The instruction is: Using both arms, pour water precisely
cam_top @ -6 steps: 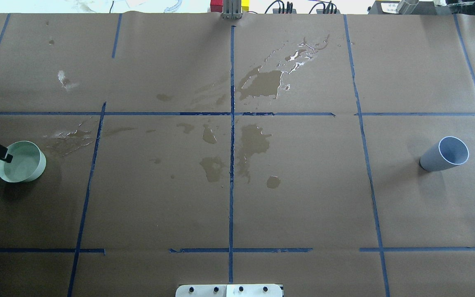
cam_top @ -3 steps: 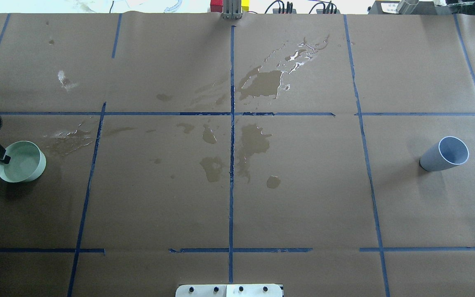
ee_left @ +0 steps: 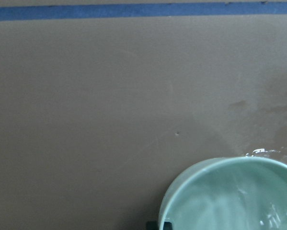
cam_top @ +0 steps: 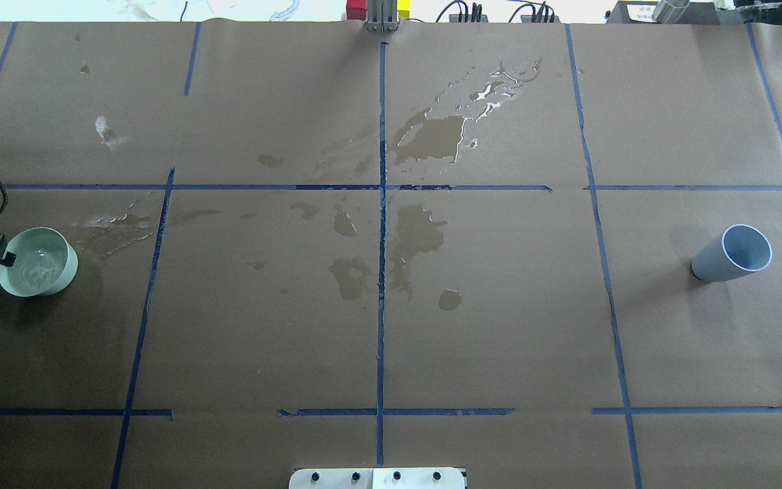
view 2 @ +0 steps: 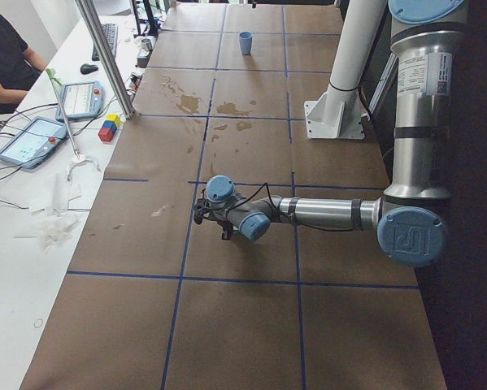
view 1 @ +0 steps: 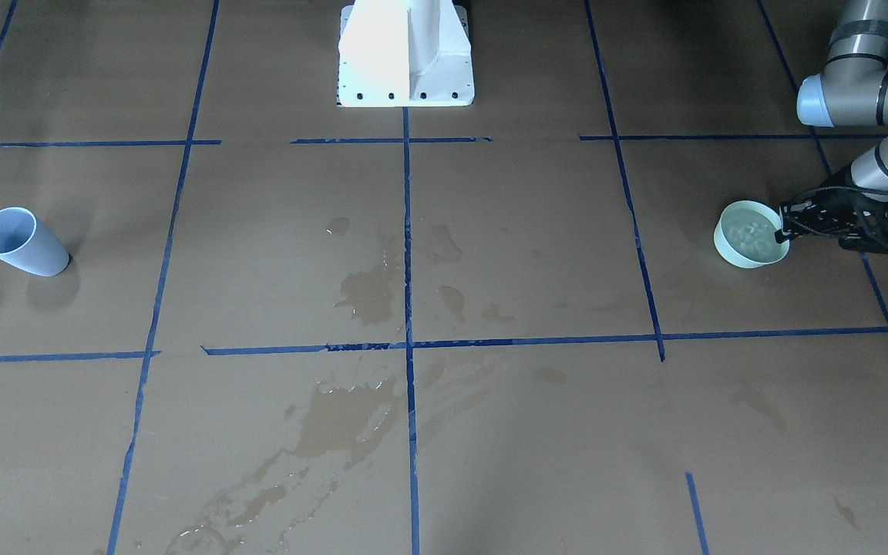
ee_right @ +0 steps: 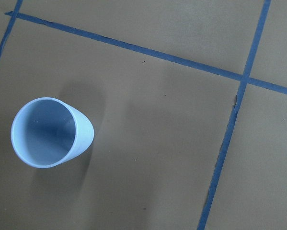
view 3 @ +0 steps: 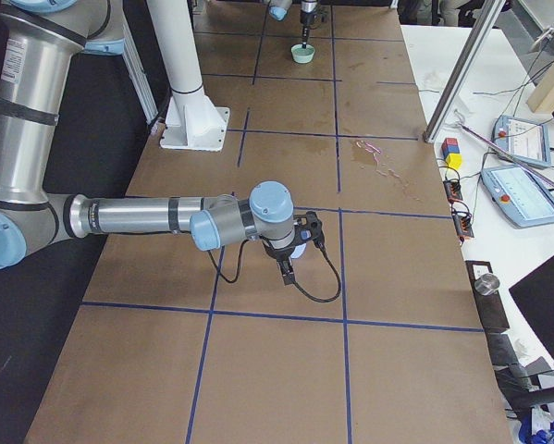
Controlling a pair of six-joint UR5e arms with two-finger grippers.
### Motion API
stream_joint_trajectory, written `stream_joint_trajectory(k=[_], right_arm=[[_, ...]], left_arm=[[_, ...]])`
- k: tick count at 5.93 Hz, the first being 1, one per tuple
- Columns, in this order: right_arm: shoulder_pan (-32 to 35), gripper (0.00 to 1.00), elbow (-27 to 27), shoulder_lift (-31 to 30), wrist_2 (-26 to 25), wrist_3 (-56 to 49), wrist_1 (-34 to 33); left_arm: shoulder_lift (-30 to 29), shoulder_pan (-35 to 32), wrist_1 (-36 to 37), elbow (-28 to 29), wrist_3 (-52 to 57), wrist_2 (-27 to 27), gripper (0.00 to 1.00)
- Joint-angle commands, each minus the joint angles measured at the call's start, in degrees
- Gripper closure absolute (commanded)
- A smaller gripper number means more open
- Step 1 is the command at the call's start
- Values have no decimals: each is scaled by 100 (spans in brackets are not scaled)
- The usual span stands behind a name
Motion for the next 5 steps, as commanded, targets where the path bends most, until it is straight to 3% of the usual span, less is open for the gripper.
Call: stream_joint_trajectory(k=[1, 2, 5], right_arm=[[0, 0, -7, -2, -2, 0, 0], [0, 0, 2, -2, 6, 0, -9], [-35, 0, -7, -2, 6, -9, 0]], left_arm=[[-235, 0, -7, -141, -55, -32, 100], [-523, 0, -7, -238, -325, -40, 100], [-1392, 937, 72, -678, -1798, 30, 100]])
